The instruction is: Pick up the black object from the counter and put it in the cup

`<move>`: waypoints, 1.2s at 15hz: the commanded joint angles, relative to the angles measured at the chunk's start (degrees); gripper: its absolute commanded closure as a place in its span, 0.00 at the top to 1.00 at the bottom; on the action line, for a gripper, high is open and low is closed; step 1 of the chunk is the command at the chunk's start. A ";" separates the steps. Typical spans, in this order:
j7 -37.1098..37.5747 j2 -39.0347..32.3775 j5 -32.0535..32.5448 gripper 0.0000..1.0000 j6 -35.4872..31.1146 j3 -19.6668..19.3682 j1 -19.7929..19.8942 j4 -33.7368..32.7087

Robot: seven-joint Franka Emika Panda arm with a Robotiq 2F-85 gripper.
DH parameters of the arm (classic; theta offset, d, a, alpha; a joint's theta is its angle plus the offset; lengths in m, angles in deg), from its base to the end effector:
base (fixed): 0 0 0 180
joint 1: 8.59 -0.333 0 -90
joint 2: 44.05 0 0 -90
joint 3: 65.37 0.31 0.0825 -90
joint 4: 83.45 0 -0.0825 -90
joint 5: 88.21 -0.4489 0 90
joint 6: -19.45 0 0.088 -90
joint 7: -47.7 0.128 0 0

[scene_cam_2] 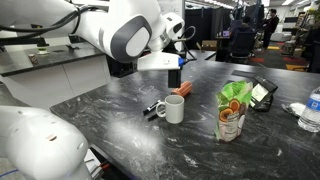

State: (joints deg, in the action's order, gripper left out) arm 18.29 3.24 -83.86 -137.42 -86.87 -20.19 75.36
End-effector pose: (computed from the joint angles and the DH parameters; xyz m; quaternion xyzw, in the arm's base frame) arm 0.4314 -0.0608 0.4684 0.9053 0.1854 0.3820 0.0083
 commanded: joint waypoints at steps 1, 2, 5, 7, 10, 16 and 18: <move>-0.04 -1.66 -2.14 0.27 -2.54 -0.68 -0.74 -0.08; 0.64 -1.67 -1.83 0.27 -2.56 0.09 0.13 -0.08; 0.50 -0.33 -1.53 0.52 -0.61 0.27 0.10 -0.08; 0.59 -0.34 -1.54 0.52 -0.64 0.27 0.10 -0.08; 0.62 -0.34 -1.54 0.52 -0.67 0.28 0.10 -0.08; 7.51 -1.80 -2.15 0.27 -0.78 3.18 3.43 -0.61; 11.97 -3.63 -1.52 0.27 1.25 5.47 6.62 -1.71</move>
State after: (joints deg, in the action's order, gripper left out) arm 25.91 2.93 -84.64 -137.87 -85.30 -18.48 75.33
